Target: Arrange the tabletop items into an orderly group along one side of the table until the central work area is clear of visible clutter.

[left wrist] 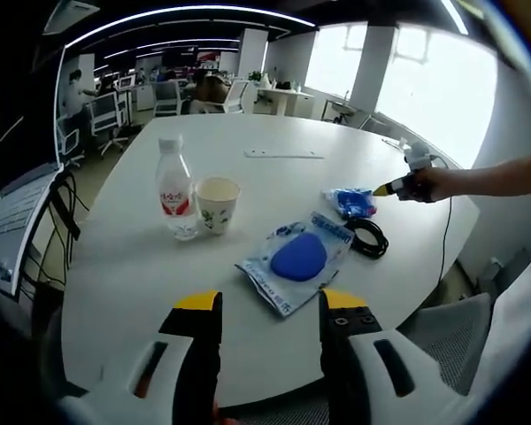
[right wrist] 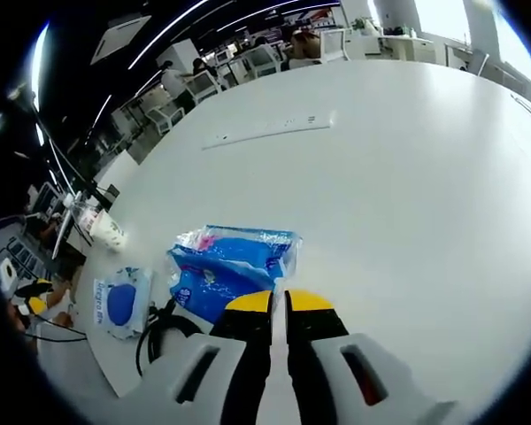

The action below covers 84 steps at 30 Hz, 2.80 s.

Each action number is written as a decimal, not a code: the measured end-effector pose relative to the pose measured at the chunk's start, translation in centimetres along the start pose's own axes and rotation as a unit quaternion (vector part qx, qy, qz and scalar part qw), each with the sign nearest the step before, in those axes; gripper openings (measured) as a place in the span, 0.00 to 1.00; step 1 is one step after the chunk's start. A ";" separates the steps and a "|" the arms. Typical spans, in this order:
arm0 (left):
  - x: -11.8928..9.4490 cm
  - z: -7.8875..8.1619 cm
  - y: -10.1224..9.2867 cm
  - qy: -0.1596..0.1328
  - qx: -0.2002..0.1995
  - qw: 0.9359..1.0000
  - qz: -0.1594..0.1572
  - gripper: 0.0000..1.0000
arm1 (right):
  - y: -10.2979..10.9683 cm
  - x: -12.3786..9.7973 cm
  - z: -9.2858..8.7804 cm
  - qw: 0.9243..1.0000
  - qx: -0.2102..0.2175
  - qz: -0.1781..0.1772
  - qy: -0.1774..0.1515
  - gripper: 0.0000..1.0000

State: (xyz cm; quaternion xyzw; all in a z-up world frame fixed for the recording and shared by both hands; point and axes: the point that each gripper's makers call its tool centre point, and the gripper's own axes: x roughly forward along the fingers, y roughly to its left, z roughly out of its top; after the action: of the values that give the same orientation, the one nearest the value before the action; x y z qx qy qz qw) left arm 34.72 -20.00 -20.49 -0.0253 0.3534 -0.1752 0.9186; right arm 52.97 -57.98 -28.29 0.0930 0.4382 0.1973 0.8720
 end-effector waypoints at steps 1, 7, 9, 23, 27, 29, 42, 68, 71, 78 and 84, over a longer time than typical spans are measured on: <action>0.0 0.0 0.0 0.000 0.000 1.000 -0.001 0.43 | 0.0 -0.1 0.0 1.000 0.000 0.000 0.000 0.02; 0.0 -0.1 -0.2 0.001 0.002 1.000 -0.004 0.43 | 0.1 -0.5 0.1 1.000 0.003 -0.001 -0.006 0.03; 0.0 -0.1 -0.2 0.001 0.003 1.000 -0.006 0.43 | 0.2 -0.7 0.0 1.000 0.004 -0.002 -0.008 0.03; -0.4 -0.2 -0.1 -0.001 0.006 1.000 -0.012 0.43 | 1.7 -1.6 -0.5 1.000 0.001 0.005 -0.016 0.04; -0.4 -0.2 0.0 -0.003 0.005 1.000 -0.013 0.43 | 2.3 -1.9 -0.9 1.000 0.001 0.008 -0.017 0.04; -0.5 -0.2 0.0 -0.003 0.006 1.000 -0.014 0.43 | 2.3 -1.9 -1.2 1.000 0.000 0.006 -0.017 0.04; -0.7 -0.4 0.2 -0.003 0.008 1.000 -0.021 0.43 | 3.2 -1.8 -2.0 1.000 0.000 0.011 -0.014 0.04; 0.5 -0.6 -0.4 -0.003 0.008 0.999 -0.043 0.42 | 8.3 -1.1 -2.0 0.997 -0.054 0.059 -0.007 0.15; 0.8 -0.7 -0.5 -0.002 0.005 0.999 -0.047 0.42 | 9.3 -0.5 -2.2 0.995 -0.064 0.070 -0.002 0.17; 1.3 -0.9 -0.3 0.003 0.007 0.999 -0.052 0.42 | 10.6 0.3 -2.8 0.994 -0.076 0.082 0.004 0.17; 1.7 -0.9 -0.1 0.003 0.005 0.999 -0.054 0.42 | 11.0 0.5 -3.5 0.993 -0.082 0.084 0.011 0.17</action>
State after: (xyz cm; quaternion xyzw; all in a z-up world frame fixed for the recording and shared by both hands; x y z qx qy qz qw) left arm 35.29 -20.56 -22.22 -0.0390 0.3532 -0.2263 0.9069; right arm 47.54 -47.83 -27.05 0.0558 0.4203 0.3063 0.8523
